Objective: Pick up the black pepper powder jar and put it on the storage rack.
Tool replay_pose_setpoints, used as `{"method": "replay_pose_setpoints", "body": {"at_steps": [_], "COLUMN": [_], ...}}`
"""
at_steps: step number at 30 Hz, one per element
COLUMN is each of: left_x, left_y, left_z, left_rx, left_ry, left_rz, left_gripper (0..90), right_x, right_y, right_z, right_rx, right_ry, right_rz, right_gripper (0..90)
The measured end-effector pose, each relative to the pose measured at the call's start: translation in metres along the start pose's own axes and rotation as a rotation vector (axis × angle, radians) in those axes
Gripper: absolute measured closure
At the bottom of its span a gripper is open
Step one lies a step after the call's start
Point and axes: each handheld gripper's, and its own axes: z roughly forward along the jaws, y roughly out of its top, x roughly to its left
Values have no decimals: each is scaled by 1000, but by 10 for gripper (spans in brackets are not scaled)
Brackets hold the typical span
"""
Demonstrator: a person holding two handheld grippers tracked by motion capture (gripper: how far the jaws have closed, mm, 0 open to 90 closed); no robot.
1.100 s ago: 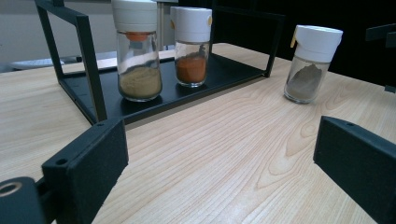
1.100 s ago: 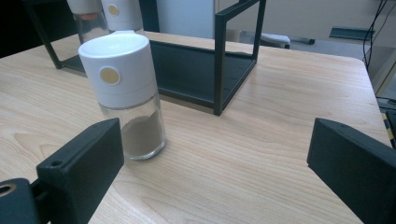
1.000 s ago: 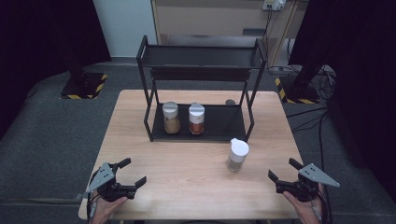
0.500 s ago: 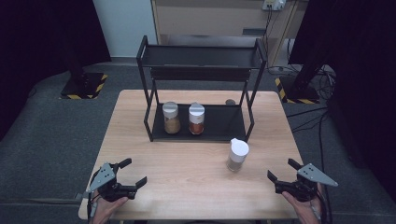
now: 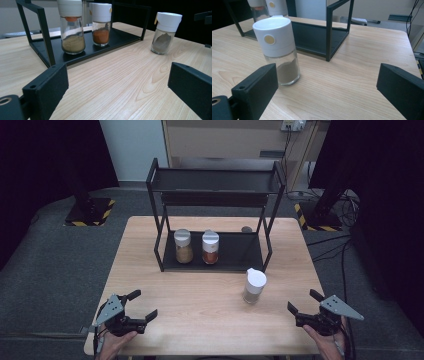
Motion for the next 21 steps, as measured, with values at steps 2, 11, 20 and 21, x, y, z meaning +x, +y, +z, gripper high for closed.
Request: {"method": "replay_pose_setpoints", "body": {"at_steps": [2,11,20,21], "left_x": [0,1,1,1], "left_y": [0,0,-1,-1], "left_z": [0,0,0,0], "left_rx": [1,3,1,1], "left_ry": [1,3,5,5], "left_rz": [-4,-10,-14,-14], "left_gripper": [22,22,22,22], "right_x": [0,0,1,1], "right_y": [1,18,42,44], "right_z": [-1,-10,-11,-11], "right_rx": [-7,-17,-14,-13], "right_ry": [-2,16,40,44], "right_rz": [-1,13,17,16], "right_gripper": [36,38,38,38]}}
